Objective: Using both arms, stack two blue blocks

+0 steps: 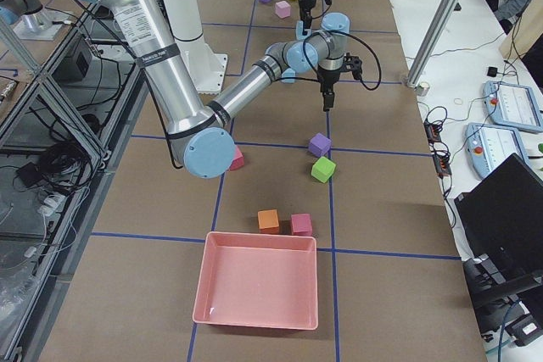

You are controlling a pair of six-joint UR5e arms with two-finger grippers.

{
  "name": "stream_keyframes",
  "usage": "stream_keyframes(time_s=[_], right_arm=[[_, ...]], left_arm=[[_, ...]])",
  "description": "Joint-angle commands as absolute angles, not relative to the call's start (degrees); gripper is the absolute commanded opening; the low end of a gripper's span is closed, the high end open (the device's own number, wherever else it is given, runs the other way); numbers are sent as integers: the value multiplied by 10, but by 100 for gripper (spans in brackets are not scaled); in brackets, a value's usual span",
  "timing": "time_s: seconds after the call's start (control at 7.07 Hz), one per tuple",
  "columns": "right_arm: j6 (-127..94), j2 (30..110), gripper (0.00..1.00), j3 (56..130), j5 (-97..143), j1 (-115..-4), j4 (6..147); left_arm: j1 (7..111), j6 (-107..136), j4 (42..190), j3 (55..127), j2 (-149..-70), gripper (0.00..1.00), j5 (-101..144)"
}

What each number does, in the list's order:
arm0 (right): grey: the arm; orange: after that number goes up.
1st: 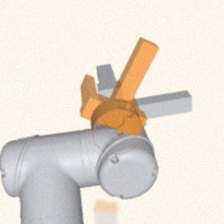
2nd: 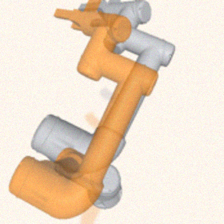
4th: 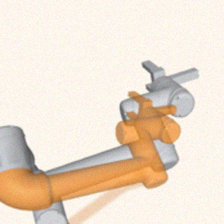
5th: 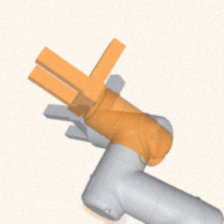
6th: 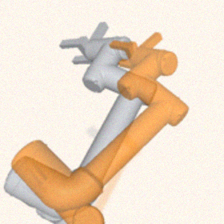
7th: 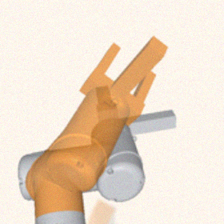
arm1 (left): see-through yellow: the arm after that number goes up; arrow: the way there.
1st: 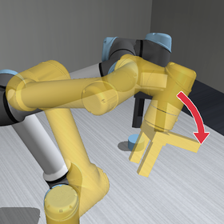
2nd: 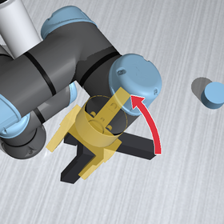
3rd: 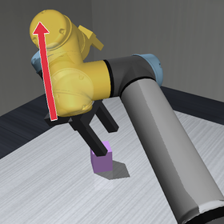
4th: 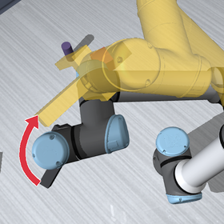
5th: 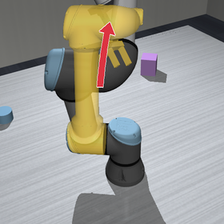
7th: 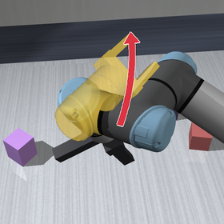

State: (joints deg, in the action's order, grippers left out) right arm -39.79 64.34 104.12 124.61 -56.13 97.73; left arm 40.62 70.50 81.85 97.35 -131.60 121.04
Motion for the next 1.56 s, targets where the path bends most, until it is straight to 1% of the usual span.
stream_keyframes(time_s=[0.0, 0.14, 0.71, 1.42], right_arm=[[-397, 644, 100, 1042, 1246, -562, 977], [-397, 644, 100, 1041, 1246, -563, 977], [-398, 644, 100, 1040, 1246, -565, 977], [-397, 644, 100, 1039, 1246, -566, 977]], left_arm=[[378, 711, 819, 930, -1371, 67, 1209], [374, 711, 819, 896, -1401, 67, 1203], [338, 705, 825, 859, -1429, 67, 1177], [320, 679, 829, 849, -1430, 68, 1176]])
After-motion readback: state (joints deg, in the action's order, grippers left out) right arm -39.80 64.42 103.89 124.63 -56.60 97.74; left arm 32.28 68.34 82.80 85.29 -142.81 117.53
